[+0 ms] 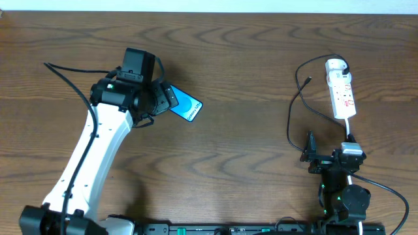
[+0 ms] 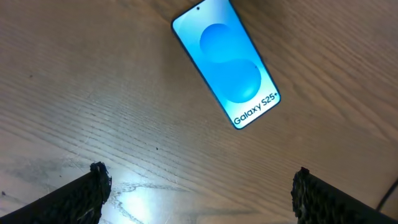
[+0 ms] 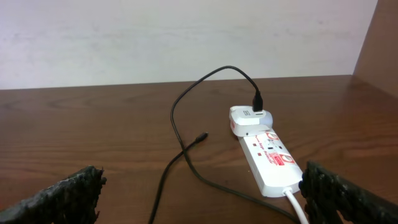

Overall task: Plug charger to phone and switch on socket
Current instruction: 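Move the left gripper forward over the blue-screen phone, then lower the left gripper onto the phone's top edge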

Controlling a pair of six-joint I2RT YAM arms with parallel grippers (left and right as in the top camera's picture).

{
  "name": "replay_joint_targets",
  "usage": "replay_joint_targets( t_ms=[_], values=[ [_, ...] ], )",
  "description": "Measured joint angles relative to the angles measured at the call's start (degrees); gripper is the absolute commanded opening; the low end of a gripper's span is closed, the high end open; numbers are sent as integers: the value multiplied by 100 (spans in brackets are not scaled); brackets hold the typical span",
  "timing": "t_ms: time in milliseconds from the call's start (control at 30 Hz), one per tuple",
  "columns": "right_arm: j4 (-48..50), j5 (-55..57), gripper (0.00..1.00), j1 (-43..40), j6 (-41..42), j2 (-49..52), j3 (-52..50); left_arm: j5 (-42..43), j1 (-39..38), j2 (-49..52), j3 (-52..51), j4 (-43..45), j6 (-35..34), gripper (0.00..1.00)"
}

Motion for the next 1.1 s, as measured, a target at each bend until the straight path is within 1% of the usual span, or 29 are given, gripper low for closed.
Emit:
replay_joint_targets(
  t_ms=[400, 633, 700, 800, 933, 1100],
  values=[
    [0, -2, 99, 0, 0, 0, 0, -2, 0, 17, 9, 155, -358, 95],
    [2, -2, 99, 0, 0, 0, 0, -173, 0, 79, 776, 90, -503, 95],
    [2, -2, 99, 0, 0, 0, 0, -223, 0, 293, 1084, 46, -503, 95],
    [0, -2, 99, 0, 0, 0, 0, -278, 0, 767, 1283, -166, -503, 95],
    [0, -2, 99, 0, 0, 0, 0, -286, 0, 1563, 1314, -505, -503, 95],
    [0, -2, 99, 0, 0, 0, 0, -297, 0, 1690, 1314, -651, -503, 95]
  ],
)
